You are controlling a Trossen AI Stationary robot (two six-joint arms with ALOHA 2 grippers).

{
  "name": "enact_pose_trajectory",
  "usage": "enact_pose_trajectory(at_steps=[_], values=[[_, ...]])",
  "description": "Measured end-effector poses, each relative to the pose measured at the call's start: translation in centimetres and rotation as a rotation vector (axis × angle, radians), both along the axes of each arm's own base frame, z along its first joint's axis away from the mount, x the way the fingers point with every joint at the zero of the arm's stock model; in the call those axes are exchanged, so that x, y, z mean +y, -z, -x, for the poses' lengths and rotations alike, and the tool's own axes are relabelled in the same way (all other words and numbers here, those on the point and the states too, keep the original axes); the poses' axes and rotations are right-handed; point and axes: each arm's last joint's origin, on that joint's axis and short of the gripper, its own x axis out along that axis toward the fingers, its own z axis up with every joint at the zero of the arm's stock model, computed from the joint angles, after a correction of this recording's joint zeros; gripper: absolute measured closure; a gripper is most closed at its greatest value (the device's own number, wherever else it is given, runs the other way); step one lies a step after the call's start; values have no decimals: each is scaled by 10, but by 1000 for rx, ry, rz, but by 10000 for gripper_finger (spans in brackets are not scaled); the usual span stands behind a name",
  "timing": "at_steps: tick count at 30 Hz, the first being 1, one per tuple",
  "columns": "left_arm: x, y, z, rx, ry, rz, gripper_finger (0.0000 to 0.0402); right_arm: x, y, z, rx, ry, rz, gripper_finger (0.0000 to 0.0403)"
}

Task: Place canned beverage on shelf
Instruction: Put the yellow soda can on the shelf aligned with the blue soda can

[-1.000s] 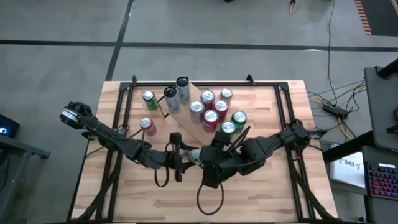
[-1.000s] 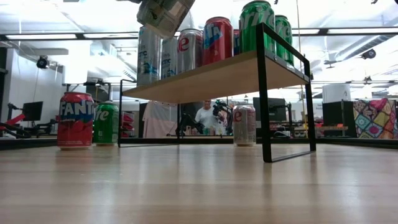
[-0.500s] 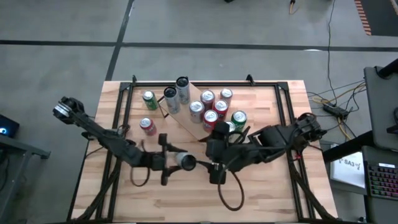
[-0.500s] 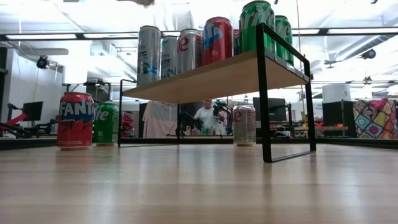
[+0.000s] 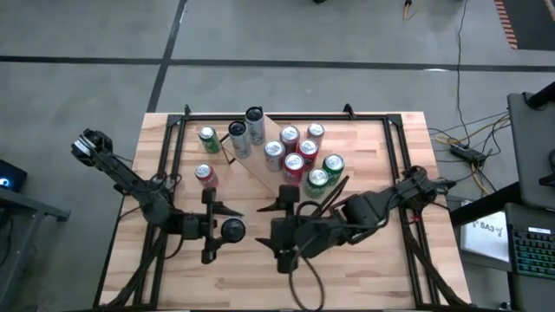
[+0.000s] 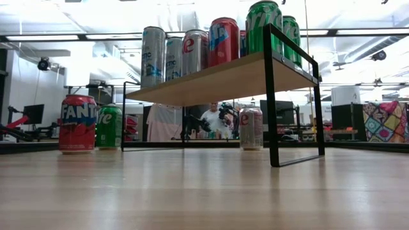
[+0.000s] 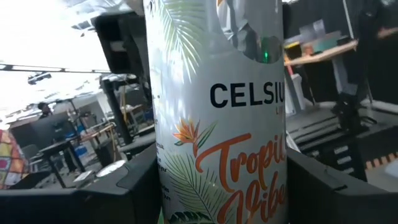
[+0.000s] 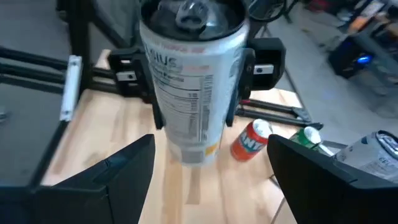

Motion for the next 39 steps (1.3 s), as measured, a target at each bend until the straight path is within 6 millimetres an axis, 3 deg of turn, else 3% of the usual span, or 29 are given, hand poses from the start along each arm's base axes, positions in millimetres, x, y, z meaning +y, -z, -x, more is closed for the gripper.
enact_pose_trajectory(at_steps=[5, 21, 25, 29, 39], values=[[0, 2, -2, 10, -43, -2, 170, 8, 13, -17, -35, 0, 21, 110], [1, -2, -3, -41, -101, 48, 170, -3, 7, -47, -248, 56, 21, 99], [0, -3, -5, -41, -109, 49, 169, -6, 6, -50, -266, 55, 34, 119], [0, -4, -5, -43, -108, 57, 141, -7, 6, -51, -271, 57, 30, 170], [1, -7, -3, -52, -109, 111, 112, -10, 6, -49, -255, 72, 31, 170]])
